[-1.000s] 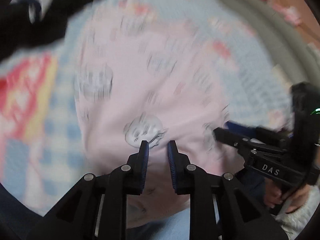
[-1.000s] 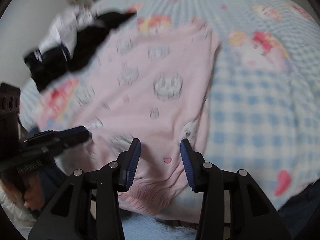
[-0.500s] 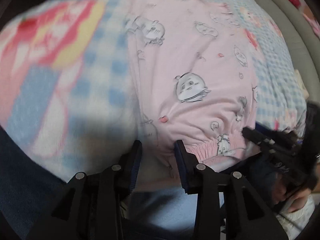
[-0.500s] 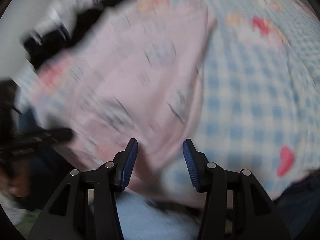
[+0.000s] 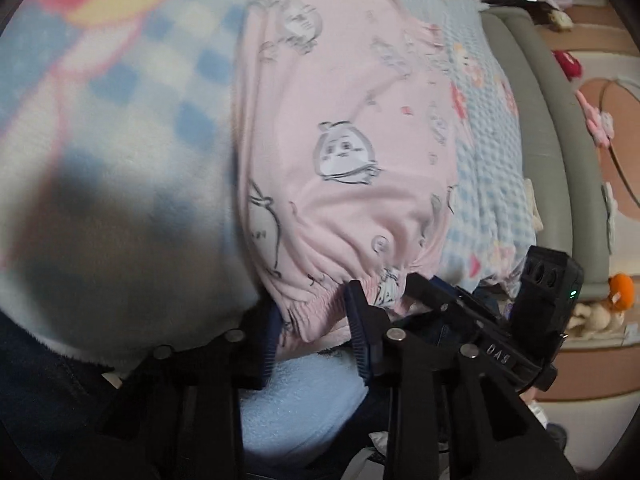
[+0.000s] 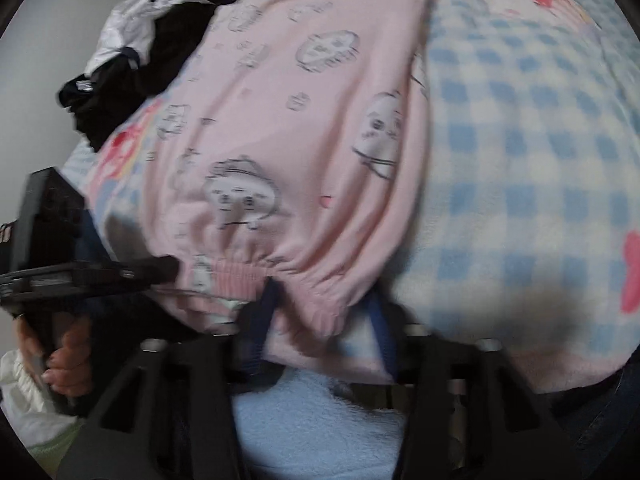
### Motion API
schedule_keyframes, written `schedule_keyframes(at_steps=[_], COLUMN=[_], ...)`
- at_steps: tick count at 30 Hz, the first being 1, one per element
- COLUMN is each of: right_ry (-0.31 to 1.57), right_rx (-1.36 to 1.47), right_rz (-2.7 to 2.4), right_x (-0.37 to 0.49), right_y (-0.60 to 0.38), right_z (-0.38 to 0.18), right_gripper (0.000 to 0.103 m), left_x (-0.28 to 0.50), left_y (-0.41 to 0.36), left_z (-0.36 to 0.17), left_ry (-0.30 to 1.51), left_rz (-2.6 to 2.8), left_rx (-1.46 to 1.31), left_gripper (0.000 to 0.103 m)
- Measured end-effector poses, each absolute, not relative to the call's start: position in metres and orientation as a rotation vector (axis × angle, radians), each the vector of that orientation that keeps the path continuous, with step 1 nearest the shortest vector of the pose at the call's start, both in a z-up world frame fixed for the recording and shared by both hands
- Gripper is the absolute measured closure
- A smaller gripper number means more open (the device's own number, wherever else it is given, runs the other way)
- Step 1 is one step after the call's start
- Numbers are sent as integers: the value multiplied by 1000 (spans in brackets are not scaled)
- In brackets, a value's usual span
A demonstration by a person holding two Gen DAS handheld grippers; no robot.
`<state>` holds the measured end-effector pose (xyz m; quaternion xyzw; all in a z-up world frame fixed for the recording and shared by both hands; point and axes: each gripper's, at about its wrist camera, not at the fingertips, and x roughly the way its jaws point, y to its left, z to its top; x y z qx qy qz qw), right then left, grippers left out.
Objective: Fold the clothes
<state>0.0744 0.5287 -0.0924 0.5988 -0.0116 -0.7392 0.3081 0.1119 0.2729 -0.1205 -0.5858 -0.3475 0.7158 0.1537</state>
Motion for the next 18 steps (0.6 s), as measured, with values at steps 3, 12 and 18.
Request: schedule_keyframes(at_steps=[3,12,18], right_ry=[-20,-18,-77], right_rx=[1503,1365,1393], right_rz=[-1980,-1978,-1926], right_x=[79,118,126], right_y=[534,551,556], right_z=[-71,-12,-20], right_gripper=[90,93,93], left_x=[121,133,145], left_y=[273,269,253], left_z=[-97,-70,-75], left_ry=[-970,-883,-976], left_rz=[2133,2108,2028], left_rx=[-1584,-1535,-1525], left_gripper=[89,89,90])
